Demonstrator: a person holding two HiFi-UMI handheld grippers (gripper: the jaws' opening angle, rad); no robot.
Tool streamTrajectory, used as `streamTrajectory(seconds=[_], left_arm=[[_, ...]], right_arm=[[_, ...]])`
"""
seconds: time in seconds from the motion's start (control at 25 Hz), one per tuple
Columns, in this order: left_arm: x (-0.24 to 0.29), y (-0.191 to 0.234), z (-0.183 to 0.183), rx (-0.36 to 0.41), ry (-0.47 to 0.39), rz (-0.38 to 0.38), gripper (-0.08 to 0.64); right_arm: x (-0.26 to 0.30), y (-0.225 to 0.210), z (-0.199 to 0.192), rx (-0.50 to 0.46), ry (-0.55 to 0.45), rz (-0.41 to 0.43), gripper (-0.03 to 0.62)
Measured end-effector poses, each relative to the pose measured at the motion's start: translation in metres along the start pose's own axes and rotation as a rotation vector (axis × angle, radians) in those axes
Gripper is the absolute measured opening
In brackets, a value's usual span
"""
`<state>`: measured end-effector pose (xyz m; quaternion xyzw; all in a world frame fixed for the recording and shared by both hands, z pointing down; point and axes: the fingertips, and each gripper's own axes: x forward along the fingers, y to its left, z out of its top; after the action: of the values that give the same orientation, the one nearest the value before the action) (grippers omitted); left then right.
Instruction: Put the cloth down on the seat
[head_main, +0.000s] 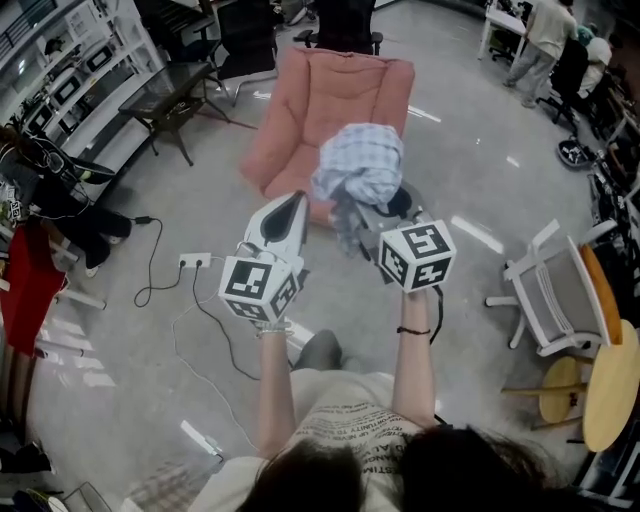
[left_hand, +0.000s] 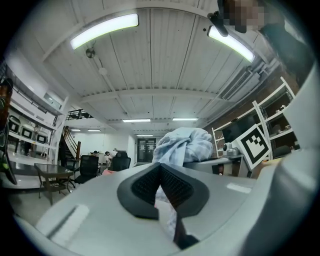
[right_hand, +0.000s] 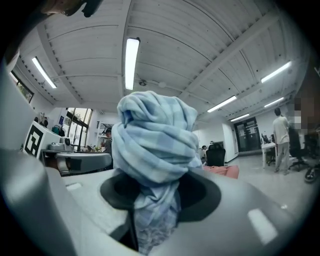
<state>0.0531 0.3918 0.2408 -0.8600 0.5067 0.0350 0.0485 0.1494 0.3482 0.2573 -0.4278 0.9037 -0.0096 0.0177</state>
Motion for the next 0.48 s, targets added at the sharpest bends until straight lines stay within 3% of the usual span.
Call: streamTrajectory(seconds=[0.48], left_arm=[[0.028, 0.049, -0.042, -0.060, 0.082, 0.011, -0.003]], right_arm=[[0.054, -0.019, -0.045, 0.079, 0.096, -0.018, 0.199]])
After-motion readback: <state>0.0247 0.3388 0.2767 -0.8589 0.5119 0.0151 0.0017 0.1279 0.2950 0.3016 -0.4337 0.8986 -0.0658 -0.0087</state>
